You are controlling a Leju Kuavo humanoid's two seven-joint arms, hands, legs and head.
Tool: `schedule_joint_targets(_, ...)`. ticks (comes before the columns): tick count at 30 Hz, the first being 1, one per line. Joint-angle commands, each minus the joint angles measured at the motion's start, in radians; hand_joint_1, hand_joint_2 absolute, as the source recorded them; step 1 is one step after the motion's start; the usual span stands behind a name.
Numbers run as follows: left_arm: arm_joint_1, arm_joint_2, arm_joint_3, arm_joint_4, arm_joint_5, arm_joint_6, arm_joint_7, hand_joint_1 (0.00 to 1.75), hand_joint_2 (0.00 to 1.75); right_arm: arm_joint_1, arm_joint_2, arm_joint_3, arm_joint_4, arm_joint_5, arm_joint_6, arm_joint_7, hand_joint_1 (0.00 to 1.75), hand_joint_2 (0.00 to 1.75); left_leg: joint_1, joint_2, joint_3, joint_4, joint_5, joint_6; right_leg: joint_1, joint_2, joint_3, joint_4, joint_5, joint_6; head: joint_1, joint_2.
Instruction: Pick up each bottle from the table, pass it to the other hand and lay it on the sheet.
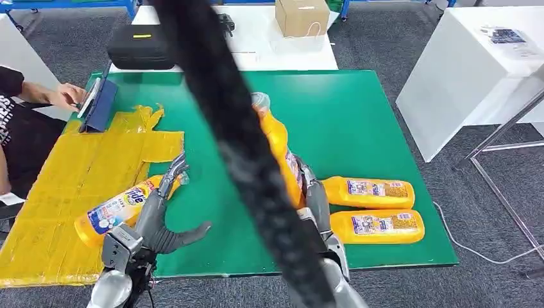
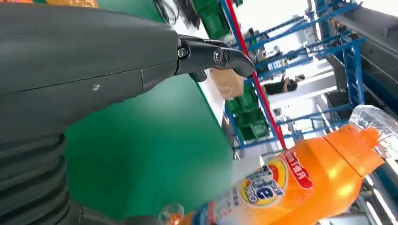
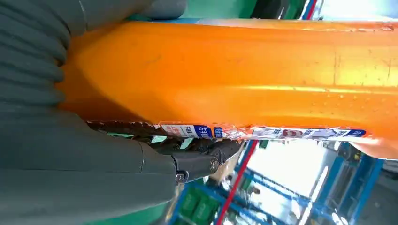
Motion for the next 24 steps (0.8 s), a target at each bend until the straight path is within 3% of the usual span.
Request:
schedule_joint_targets(1, -0.108, -0.003, -0.08, 0.13, 0.124, -0.091, 0.009, 0.0, 1.75, -0.1, 0.02, 0.161, 0.217, -0.007, 0.128, -0.069, 1.75, 1.75, 0.001, 0.001, 0.003, -0.001, 0.0, -0.001, 0.001, -0.001, 0.003, -0.001, 0.0, -0.002, 0.0, 0.0)
schedule_joint_targets(5, -0.148, -0.012, -0.096, 0.174, 0.202, -0.134, 0.024, 0.0, 1.75, -0.136, 0.024, 0.303, 0.333, 0.09, 0.094, -0.124, 1.75, 1.75, 0.001, 0.004, 0.009, -0.003, -0.001, -0.002, 0.002, -0.001, 0.008, -0.002, -0.001, -0.004, 0.0, 0.0)
schedule_joint_targets(6, -0.152, -0.014, -0.098, 0.18, 0.208, -0.136, 0.026, 0.0, 1.75, -0.139, 0.023, 0.319, 0.344, 0.11, 0.077, -0.129, 1.68, 1.75, 0.001, 0.002, 0.004, -0.002, 0.0, -0.001, 0.001, -0.001, 0.004, -0.002, 0.0, -0.002, 0.0, 0.0)
schedule_joint_targets(11, -0.174, -0.025, -0.089, 0.219, 0.298, -0.178, 0.042, 0.0, 1.75, -0.169, 0.009, 0.437, 0.443, 0.241, -0.002, -0.12, 1.75, 1.75, 0.001, 0.001, 0.006, -0.002, -0.001, -0.001, 0.002, -0.002, 0.006, -0.002, -0.001, -0.002, 0.0, 0.0)
schedule_joint_targets(24, -0.181, -0.034, -0.089, 0.221, 0.352, -0.202, 0.039, 0.0, 1.75, -0.187, 0.003, 0.483, 0.5, 0.279, -0.055, -0.105, 1.75, 1.75, 0.001, -0.001, 0.003, -0.001, 0.0, -0.001, 0.001, -0.005, 0.004, -0.001, -0.002, -0.002, 0.0, 0.0)
